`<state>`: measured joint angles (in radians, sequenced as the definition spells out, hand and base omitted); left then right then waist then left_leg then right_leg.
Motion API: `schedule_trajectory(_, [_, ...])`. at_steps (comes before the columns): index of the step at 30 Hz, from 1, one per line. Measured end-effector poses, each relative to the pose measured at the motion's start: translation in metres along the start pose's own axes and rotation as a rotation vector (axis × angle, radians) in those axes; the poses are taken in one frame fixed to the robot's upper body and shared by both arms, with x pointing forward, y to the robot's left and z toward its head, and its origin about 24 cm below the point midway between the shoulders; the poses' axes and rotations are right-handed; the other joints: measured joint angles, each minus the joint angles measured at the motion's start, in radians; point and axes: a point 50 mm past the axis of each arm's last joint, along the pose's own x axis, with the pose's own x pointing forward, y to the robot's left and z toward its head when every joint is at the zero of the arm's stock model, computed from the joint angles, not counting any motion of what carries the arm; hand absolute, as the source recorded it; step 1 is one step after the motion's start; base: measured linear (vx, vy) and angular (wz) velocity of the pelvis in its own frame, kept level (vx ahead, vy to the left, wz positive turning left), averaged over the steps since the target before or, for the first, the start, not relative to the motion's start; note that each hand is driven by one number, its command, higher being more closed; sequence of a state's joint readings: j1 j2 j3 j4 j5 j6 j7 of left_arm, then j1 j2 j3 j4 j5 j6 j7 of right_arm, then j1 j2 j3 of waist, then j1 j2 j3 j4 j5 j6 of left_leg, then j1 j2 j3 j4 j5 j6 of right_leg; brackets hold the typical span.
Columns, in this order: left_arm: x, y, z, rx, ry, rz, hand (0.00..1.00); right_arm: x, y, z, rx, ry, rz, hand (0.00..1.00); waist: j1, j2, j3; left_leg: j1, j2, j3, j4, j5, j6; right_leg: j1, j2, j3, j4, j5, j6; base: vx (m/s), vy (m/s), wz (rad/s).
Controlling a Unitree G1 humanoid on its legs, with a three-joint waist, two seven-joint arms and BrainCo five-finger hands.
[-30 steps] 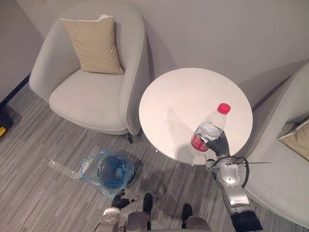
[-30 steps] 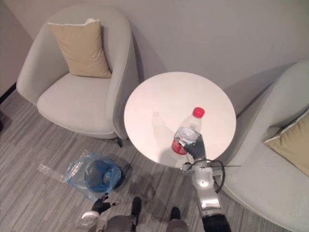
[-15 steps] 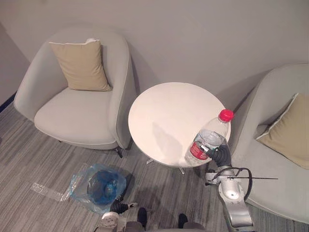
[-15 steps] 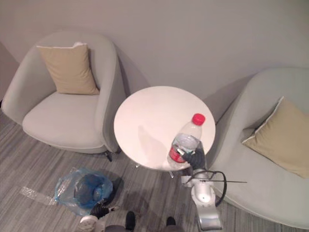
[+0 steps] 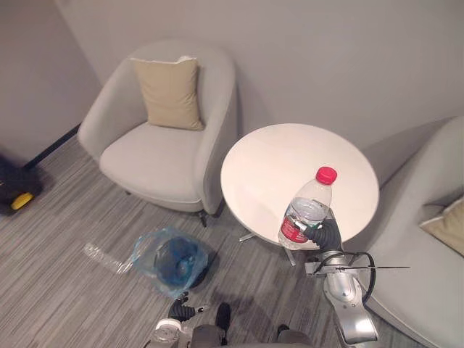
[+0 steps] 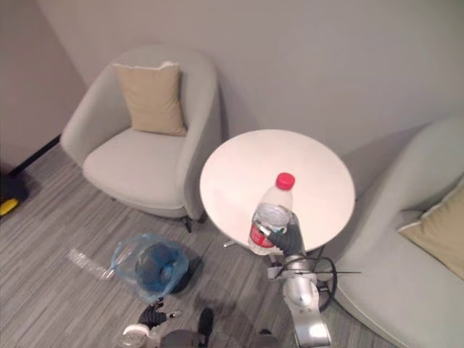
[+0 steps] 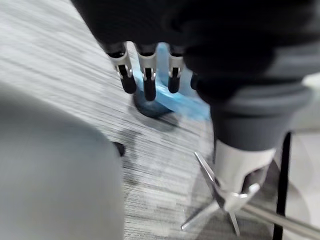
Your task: Gather rubbish on tea table into small bin, then transfer packed bag to large trash can.
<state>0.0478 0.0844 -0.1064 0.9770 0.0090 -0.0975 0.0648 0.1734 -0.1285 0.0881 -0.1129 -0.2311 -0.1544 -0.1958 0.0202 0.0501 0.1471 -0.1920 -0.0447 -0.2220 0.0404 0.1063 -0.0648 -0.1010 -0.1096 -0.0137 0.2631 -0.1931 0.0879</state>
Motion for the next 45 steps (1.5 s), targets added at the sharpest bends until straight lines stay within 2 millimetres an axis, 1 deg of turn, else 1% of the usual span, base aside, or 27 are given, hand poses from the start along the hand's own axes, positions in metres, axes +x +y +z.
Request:
schedule_trajectory(1, [0.000,0.000,0.002,-0.008,-0.008,0.000,0.00,0.000,0.001,0.000,0.001,0.002,0.002,1.00,0.009,0.006,0.005,-0.004,0.011,0.005,-0.021,-0.002,0.018,-0.006,0.008,-0.018,0.016,-0.001,-0.009,-0.09,-0.111,0.48])
schedule_trajectory(2, [0.000,-0.001,0.002,-0.011,-0.009,-0.001,0.00,0.000,0.001,-0.001,0.001,0.008,0.003,1.00,0.010,0.011,0.006,-0.013,0.032,0.060,-0.031,-0.028,0.058,0.000,0.014,-0.040,0.012,0.005,-0.020,-0.10,-0.125,0.61])
schedule_trajectory(3, [0.000,-0.001,0.000,-0.011,-0.001,-0.003,0.00,0.000,0.002,0.000,0.005,0.005,0.003,1.00,0.008,0.006,0.002,-0.018,0.045,0.129,-0.048,-0.087,0.125,0.001,0.011,-0.048,-0.007,0.016,-0.037,-0.09,-0.099,0.78])
schedule_trajectory(4, [0.001,0.003,0.002,-0.003,-0.001,0.003,0.00,0.002,0.000,0.001,0.015,0.001,-0.013,1.00,-0.002,-0.020,0.008,-0.029,0.050,0.219,-0.025,-0.137,0.151,0.005,-0.017,-0.068,-0.044,0.027,-0.040,-0.08,-0.055,0.98])
schedule_trajectory(7, [0.004,0.000,0.008,0.016,-0.004,-0.010,0.00,0.001,-0.014,-0.008,0.000,0.042,-0.083,1.00,-0.022,-0.009,0.015,-0.090,0.116,0.426,0.279,-0.141,0.165,0.032,-0.048,-0.192,-0.043,0.033,-0.048,-0.08,-0.020,0.94])
schedule_trajectory(8, [0.003,-0.002,0.006,0.028,0.001,-0.017,0.00,0.000,-0.018,-0.010,-0.005,0.050,-0.101,1.00,-0.025,-0.002,0.013,-0.060,0.132,0.471,0.300,-0.154,0.125,0.049,-0.046,-0.211,-0.044,0.025,-0.039,-0.03,0.003,0.75])
schedule_trajectory(10, [0.003,-0.007,0.006,0.049,0.001,-0.032,0.00,0.000,-0.021,-0.011,-0.007,0.053,-0.124,1.00,-0.037,0.018,0.008,-0.020,0.118,0.474,0.206,-0.150,0.072,0.068,-0.041,-0.245,-0.055,0.015,-0.024,-0.01,0.049,0.75])
schedule_trajectory(11, [0.003,-0.007,0.006,0.067,-0.004,-0.034,0.00,0.000,-0.020,-0.011,-0.003,0.054,-0.123,1.00,-0.035,0.001,0.010,0.010,0.093,0.467,0.112,-0.117,0.066,0.069,-0.048,-0.258,-0.069,0.022,-0.015,-0.02,0.070,0.57])
schedule_trajectory(12, [0.003,-0.005,0.007,0.079,-0.007,-0.031,0.00,-0.001,-0.016,-0.011,0.009,0.056,-0.114,1.00,-0.022,-0.009,0.007,0.029,0.076,0.461,0.050,-0.083,0.069,0.073,-0.050,-0.261,-0.091,0.038,-0.012,-0.02,0.070,0.30])
schedule_trajectory(14, [0.003,-0.002,0.005,0.101,0.000,-0.031,0.00,0.000,-0.007,-0.012,0.036,0.067,-0.099,1.00,-0.018,-0.014,0.009,0.050,0.065,0.456,0.014,-0.066,0.075,0.092,-0.051,-0.265,-0.114,0.048,-0.008,0.00,0.044,0.13])
schedule_trajectory(19, [0.002,-0.002,0.003,0.105,0.004,-0.031,0.00,-0.001,0.005,-0.020,0.055,0.113,-0.056,1.00,-0.014,-0.017,0.010,0.078,0.033,0.430,-0.019,-0.063,0.084,0.121,-0.071,-0.280,-0.127,0.043,0.012,0.01,0.063,0.13])
schedule_trajectory(23, [0.003,0.004,0.006,0.111,-0.010,-0.018,0.00,-0.001,0.007,-0.021,0.049,0.115,-0.045,1.00,-0.014,-0.051,0.026,0.040,-0.004,0.432,0.114,-0.176,0.096,0.104,-0.131,-0.261,-0.009,-0.057,0.061,0.07,0.077,0.20])
schedule_trajectory(24, [0.003,0.005,0.007,0.113,-0.015,-0.015,0.00,-0.002,0.009,-0.021,0.050,0.114,-0.038,1.00,-0.014,-0.060,0.025,0.027,-0.012,0.421,0.156,-0.215,0.097,0.104,-0.147,-0.257,0.037,-0.057,0.063,0.18,0.124,0.09])
schedule_trajectory(25, [0.003,0.005,0.007,0.112,-0.016,-0.014,0.00,-0.001,0.009,-0.020,0.046,0.111,-0.029,1.00,-0.016,-0.058,0.026,0.026,-0.016,0.410,0.173,-0.231,0.102,0.080,-0.151,-0.224,0.095,-0.052,0.056,0.16,0.127,0.25])
schedule_trajectory(27, [0.002,0.006,0.004,0.113,-0.005,-0.008,0.00,-0.004,0.010,-0.023,0.035,0.123,-0.016,1.00,-0.029,-0.048,0.023,0.042,-0.012,0.363,0.183,-0.249,0.116,-0.007,-0.135,-0.140,0.297,-0.005,-0.009,0.23,0.109,0.51])
schedule_trajectory(28, [0.003,0.007,0.005,0.110,-0.008,0.001,0.00,-0.005,0.010,-0.026,0.029,0.134,-0.009,1.00,-0.038,-0.044,0.028,0.062,0.000,0.326,0.181,-0.254,0.127,-0.044,-0.093,-0.085,0.356,-0.029,-0.023,0.31,0.038,0.76])
schedule_trajectory(29, [0.003,0.008,0.004,0.114,-0.003,0.007,0.00,-0.007,0.014,-0.027,0.028,0.142,0.015,1.00,-0.039,-0.045,0.029,0.083,0.009,0.288,0.169,-0.259,0.130,-0.065,-0.026,-0.040,0.339,-0.074,-0.022,0.28,-0.015,0.76])
schedule_trajectory(31, [0.002,0.012,0.002,0.120,0.007,0.014,0.00,-0.008,0.015,-0.027,0.030,0.142,0.025,1.00,-0.041,-0.053,0.029,0.126,0.011,0.246,0.135,-0.250,0.118,-0.091,0.051,0.005,0.266,-0.087,-0.031,0.27,-0.059,0.75])
schedule_trajectory(33, [0.002,0.011,0.000,0.123,0.016,0.011,0.00,-0.008,0.014,-0.027,0.027,0.141,0.021,1.00,-0.047,-0.059,0.026,0.149,0.002,0.219,0.136,-0.243,0.113,-0.099,0.089,0.026,0.167,-0.065,-0.052,0.32,-0.093,0.73])
schedule_trajectory(34, [0.002,0.010,-0.001,0.121,0.018,0.009,0.00,-0.008,0.013,-0.028,0.026,0.141,0.019,1.00,-0.047,-0.064,0.023,0.156,-0.007,0.208,0.138,-0.245,0.110,-0.104,0.090,0.029,0.127,-0.038,-0.054,0.39,-0.133,0.83])
schedule_trajectory(35, [0.002,0.011,-0.002,0.121,0.025,0.010,0.00,-0.008,0.011,-0.028,0.023,0.141,0.015,1.00,-0.050,-0.071,0.017,0.168,-0.028,0.180,0.146,-0.260,0.092,-0.105,0.077,0.020,0.043,0.069,-0.085,0.33,-0.108,0.77])
schedule_trajectory(36, [0.002,0.004,-0.004,0.110,0.032,-0.003,0.00,-0.008,0.007,-0.030,0.013,0.147,0.009,1.00,-0.052,-0.040,0.008,0.163,-0.012,0.167,0.159,-0.267,0.079,-0.083,0.086,0.000,0.019,0.086,-0.088,0.35,-0.076,0.66])
schedule_trajectory(38, [0.001,0.000,-0.006,0.086,0.038,-0.006,0.00,-0.007,0.006,-0.030,0.012,0.145,0.010,1.00,-0.043,-0.007,0.000,0.160,0.017,0.187,0.186,-0.291,0.041,-0.046,0.103,-0.022,-0.023,0.093,-0.091,0.36,-0.054,0.22])
schedule_trajectory(40, [0.001,-0.001,-0.005,0.082,0.035,-0.010,0.00,-0.009,0.006,-0.031,0.013,0.152,0.014,1.00,-0.042,-0.011,0.004,0.155,0.030,0.220,0.269,-0.297,0.030,0.011,0.111,-0.032,-0.052,0.094,-0.094,0.27,-0.060,0.20])
schedule_trajectory(42, [0.001,-0.001,-0.001,0.091,0.015,-0.012,0.00,-0.013,0.005,-0.030,0.013,0.152,0.009,1.00,-0.040,-0.023,0.014,0.088,0.046,0.282,0.481,-0.313,0.021,0.087,0.104,-0.026,-0.082,0.092,-0.115,0.20,0.001,0.17])
schedule_trajectory(43, [0.002,-0.001,0.000,0.091,0.007,-0.011,0.00,-0.012,0.004,-0.028,0.013,0.142,0.009,1.00,-0.038,-0.026,0.016,0.057,0.080,0.327,0.538,-0.343,0.022,0.103,0.104,-0.019,-0.082,0.083,-0.129,0.14,0.038,-0.07])
schedule_trajectory(45, [0.002,-0.001,0.002,0.091,0.001,-0.011,0.00,-0.008,0.004,-0.026,0.011,0.126,0.005,1.00,-0.036,-0.013,0.018,0.029,0.141,0.354,0.457,-0.345,0.012,0.107,0.104,-0.016,-0.077,0.081,-0.128,0.15,0.087,-0.18])
